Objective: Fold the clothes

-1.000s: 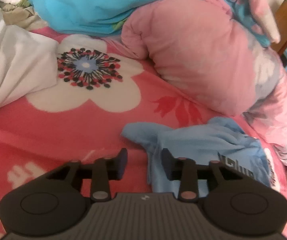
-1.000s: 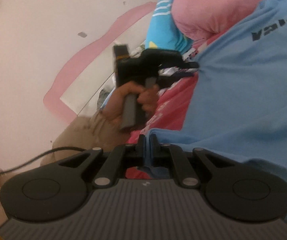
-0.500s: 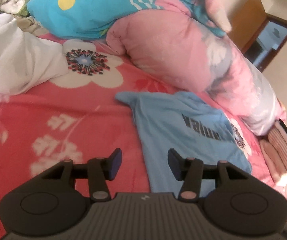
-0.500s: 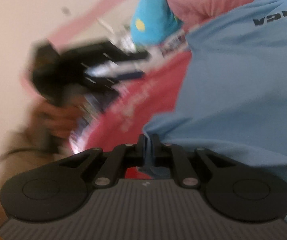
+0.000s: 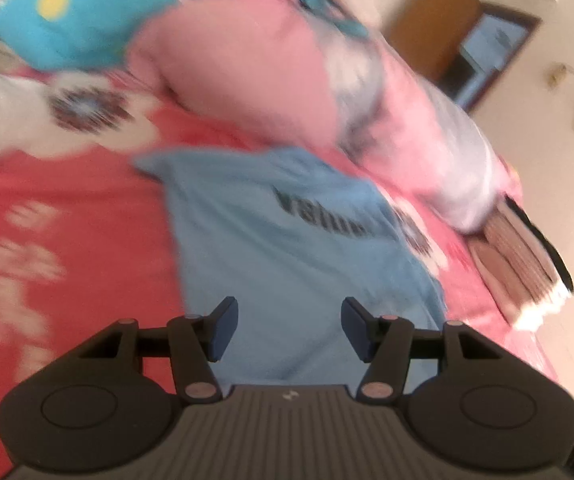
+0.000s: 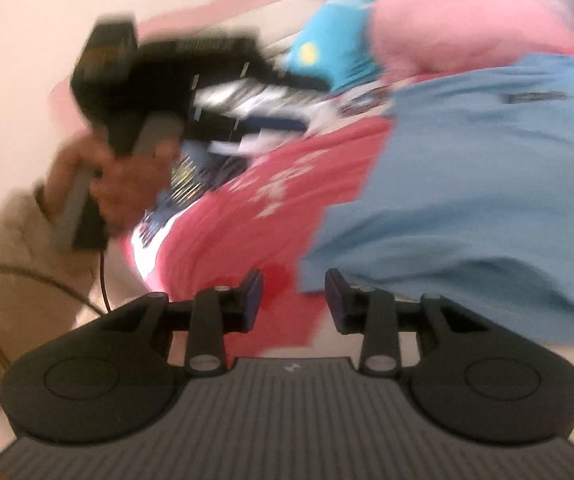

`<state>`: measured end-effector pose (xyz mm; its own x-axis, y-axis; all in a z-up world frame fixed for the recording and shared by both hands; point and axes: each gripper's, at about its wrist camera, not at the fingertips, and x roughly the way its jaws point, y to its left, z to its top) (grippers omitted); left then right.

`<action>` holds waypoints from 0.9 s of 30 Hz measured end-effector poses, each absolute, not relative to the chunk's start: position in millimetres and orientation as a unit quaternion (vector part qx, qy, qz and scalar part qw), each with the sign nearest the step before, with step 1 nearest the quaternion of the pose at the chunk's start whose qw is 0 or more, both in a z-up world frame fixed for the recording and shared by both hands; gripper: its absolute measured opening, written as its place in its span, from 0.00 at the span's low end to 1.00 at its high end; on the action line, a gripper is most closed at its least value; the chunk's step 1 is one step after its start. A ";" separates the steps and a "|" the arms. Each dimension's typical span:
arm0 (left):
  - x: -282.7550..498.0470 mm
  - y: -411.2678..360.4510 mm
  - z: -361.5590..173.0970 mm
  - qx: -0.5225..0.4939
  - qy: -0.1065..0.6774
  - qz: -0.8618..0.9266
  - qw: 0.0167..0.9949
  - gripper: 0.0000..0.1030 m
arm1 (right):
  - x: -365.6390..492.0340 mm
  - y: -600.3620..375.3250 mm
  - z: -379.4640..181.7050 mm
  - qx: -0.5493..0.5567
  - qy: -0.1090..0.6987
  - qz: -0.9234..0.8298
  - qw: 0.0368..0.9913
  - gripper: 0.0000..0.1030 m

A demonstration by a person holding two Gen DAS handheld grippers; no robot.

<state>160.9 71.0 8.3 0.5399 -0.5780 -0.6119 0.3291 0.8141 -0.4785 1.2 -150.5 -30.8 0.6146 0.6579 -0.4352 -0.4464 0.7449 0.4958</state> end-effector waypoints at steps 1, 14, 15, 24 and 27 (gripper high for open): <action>163.4 60.8 0.9 -0.152 0.407 -0.271 0.859 0.57 | -2.8 -168.0 -27.7 0.180 0.307 0.290 0.889 0.32; 181.4 -3.5 -65.5 -0.004 0.358 -0.292 0.887 0.59 | 83.2 -391.7 -18.2 0.351 0.307 0.008 0.885 0.40; 181.7 -3.9 -66.2 -0.002 0.357 -0.295 0.887 0.59 | 99.7 -400.0 -24.1 0.351 0.315 -0.002 0.882 0.41; 179.5 -9.7 -66.8 0.022 0.351 -0.297 0.888 0.62 | 214.3 -397.7 -47.2 0.210 0.392 -0.032 0.895 0.08; 178.7 -8.7 -67.1 0.020 0.350 -0.297 0.888 0.62 | 229.5 -401.4 -31.7 0.182 0.379 -0.025 0.907 0.08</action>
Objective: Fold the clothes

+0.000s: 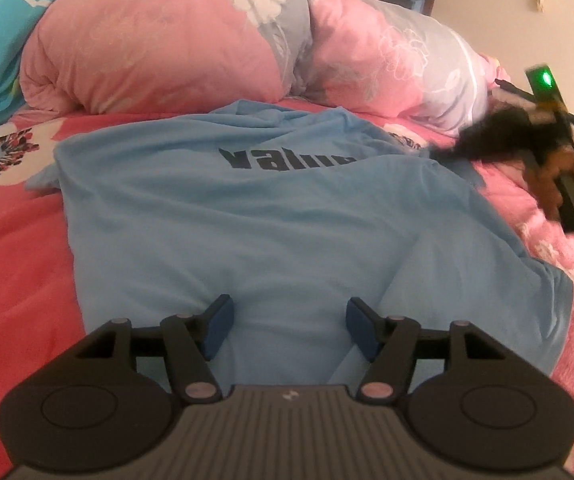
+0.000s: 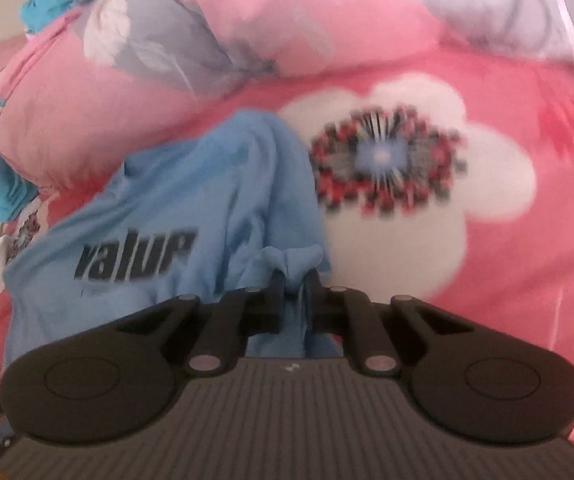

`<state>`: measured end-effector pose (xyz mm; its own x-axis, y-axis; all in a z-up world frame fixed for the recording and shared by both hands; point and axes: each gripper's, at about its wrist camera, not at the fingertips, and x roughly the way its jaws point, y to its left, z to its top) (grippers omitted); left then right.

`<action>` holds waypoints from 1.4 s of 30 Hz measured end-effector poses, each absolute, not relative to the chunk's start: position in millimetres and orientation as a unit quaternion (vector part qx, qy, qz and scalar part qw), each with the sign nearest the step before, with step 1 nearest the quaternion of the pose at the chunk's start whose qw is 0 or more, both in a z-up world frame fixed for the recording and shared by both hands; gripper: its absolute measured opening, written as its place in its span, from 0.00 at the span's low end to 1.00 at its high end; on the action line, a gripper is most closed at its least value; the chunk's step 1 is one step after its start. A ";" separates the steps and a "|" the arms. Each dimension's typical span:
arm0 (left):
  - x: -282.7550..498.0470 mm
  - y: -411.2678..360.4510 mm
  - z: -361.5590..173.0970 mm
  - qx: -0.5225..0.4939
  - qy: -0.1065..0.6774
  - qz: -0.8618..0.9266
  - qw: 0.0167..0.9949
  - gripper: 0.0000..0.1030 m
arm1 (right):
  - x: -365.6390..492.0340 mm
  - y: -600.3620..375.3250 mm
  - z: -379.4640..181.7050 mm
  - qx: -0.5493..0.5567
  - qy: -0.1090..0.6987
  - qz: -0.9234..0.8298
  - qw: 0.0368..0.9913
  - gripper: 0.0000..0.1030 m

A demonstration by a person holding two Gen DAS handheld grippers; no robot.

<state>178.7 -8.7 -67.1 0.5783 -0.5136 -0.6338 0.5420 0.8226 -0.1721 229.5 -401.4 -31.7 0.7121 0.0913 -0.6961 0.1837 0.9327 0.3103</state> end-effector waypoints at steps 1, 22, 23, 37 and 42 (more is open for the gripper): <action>179.2 -8.5 -67.1 0.018 0.351 -0.298 0.888 0.62 | 237.0 -405.7 -25.5 0.176 0.368 -0.033 0.912 0.07; 178.5 -5.3 -68.0 0.020 0.348 -0.304 0.887 0.62 | 353.1 -515.6 -45.8 0.220 0.321 -0.200 0.899 0.22; 178.3 -5.3 -67.5 0.019 0.349 -0.303 0.887 0.62 | 346.3 -517.7 -44.4 0.225 0.327 -0.199 0.896 0.27; 168.7 1.2 -60.9 0.001 0.354 -0.289 0.889 0.63 | 137.3 -445.3 -1.2 0.300 0.376 -0.052 0.875 0.51; 163.8 8.9 -59.1 -0.004 0.351 -0.285 0.892 0.63 | 86.8 -399.0 -39.2 0.316 0.391 -0.023 0.864 0.47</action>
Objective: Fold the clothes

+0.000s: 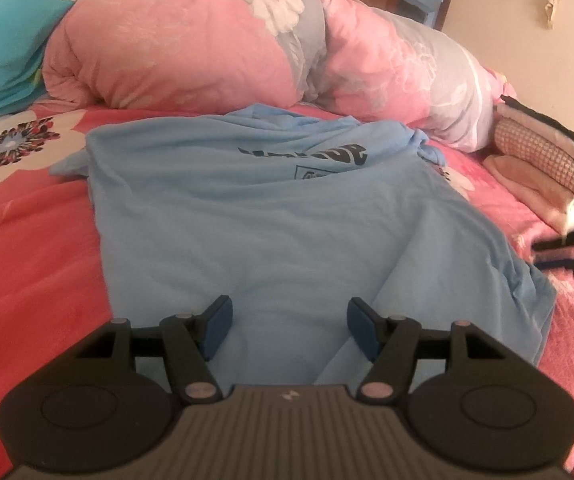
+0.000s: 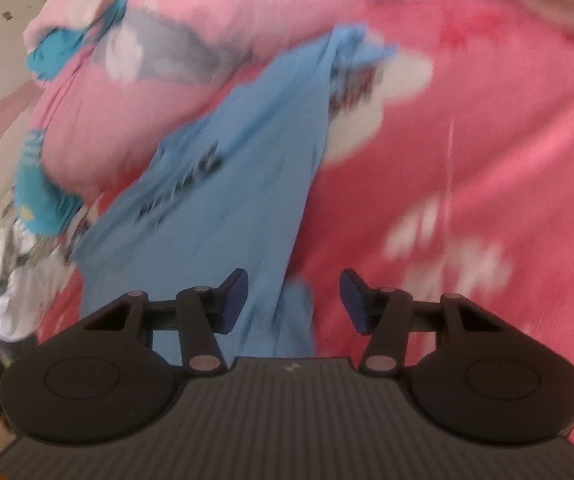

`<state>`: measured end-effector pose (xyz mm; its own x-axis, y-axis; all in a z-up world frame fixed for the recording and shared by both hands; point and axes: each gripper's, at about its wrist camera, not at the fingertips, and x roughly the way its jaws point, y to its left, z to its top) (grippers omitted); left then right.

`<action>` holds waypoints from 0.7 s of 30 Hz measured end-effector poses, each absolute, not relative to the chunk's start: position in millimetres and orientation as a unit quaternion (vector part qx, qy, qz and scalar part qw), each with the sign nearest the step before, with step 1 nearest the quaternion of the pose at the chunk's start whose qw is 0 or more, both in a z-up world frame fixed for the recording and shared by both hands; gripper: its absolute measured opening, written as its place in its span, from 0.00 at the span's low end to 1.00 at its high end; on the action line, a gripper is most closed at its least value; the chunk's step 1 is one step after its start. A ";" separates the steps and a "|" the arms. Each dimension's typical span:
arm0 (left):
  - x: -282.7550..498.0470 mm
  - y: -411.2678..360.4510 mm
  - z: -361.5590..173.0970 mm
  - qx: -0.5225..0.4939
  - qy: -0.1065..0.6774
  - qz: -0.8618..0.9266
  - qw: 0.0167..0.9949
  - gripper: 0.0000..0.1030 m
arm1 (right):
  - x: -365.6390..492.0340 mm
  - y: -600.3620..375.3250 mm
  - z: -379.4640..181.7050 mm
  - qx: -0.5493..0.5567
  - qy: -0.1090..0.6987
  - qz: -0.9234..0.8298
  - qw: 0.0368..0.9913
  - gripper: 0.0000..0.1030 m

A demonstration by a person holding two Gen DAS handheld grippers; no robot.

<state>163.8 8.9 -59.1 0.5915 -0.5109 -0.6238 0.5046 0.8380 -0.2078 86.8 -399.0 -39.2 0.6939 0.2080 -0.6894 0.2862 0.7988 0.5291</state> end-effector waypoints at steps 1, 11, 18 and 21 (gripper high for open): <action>163.6 11.3 -59.1 -0.006 0.351 -0.282 0.893 0.63 | 80.4 -391.7 -47.0 0.316 0.394 -0.023 0.863 0.46; 162.1 30.9 -60.3 -0.014 0.348 -0.268 0.898 0.63 | -0.7 -343.3 -38.5 0.350 0.335 -0.008 0.875 0.05; 154.0 50.9 -54.5 -0.044 0.337 -0.262 0.903 0.63 | -38.7 -354.5 -50.1 0.372 0.339 -0.076 0.861 0.08; 145.2 71.4 -48.5 -0.081 0.328 -0.263 0.904 0.63 | -35.4 -363.1 -42.4 0.364 0.320 -0.080 0.871 0.10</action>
<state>145.2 71.4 -48.5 0.6470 -0.5290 -0.5492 0.4224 0.8482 -0.3195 -35.4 -363.1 -42.4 0.7824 0.0940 -0.6156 0.3716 0.7227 0.5827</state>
